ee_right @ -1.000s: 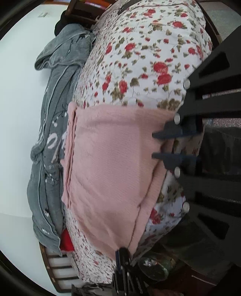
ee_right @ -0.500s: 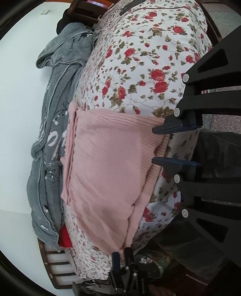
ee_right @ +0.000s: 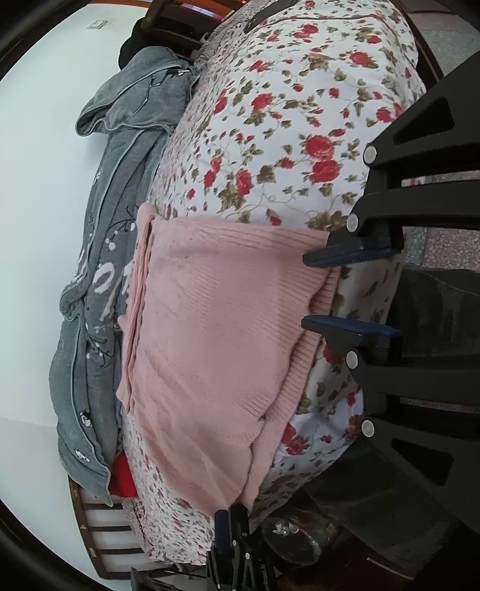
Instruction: Fold small clothes
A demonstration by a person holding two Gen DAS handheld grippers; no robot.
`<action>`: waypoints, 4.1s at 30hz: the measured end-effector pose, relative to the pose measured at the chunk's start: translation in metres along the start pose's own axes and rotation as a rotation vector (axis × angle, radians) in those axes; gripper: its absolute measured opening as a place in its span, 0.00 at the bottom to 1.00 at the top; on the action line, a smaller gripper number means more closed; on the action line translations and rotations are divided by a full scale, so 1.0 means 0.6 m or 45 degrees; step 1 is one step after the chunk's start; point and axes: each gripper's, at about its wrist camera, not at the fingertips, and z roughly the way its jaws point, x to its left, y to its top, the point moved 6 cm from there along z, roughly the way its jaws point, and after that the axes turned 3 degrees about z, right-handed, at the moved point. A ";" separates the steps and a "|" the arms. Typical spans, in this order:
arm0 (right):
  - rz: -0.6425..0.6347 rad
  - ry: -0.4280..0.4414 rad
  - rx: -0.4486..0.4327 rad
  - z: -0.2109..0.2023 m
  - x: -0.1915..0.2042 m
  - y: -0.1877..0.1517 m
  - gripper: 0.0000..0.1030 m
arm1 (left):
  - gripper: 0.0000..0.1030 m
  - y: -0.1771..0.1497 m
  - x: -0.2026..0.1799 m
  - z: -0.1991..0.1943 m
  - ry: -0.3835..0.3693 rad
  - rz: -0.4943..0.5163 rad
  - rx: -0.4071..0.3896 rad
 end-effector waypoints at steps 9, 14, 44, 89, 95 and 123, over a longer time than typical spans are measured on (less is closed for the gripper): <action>-0.066 -0.043 -0.028 0.013 0.005 0.011 0.04 | 0.10 -0.005 0.032 -0.006 -0.063 -0.119 -0.022; 0.001 -0.038 -0.078 -0.006 -0.001 0.010 0.03 | 0.10 -0.008 0.035 -0.011 -0.126 -0.158 -0.038; 0.133 -0.020 -0.255 -0.091 -0.035 0.031 0.00 | 0.03 -0.026 0.070 -0.044 -0.165 -0.264 -0.096; 0.448 0.070 0.093 0.030 -0.045 0.019 0.07 | 0.09 0.002 0.088 0.026 -0.128 -0.446 -0.031; 0.450 0.099 0.159 0.034 -0.045 0.025 0.19 | 0.09 0.001 0.101 0.032 -0.271 -0.596 -0.020; 0.696 0.270 0.064 -0.045 -0.062 0.094 0.05 | 0.07 0.056 0.152 -0.046 -0.559 -0.801 -0.149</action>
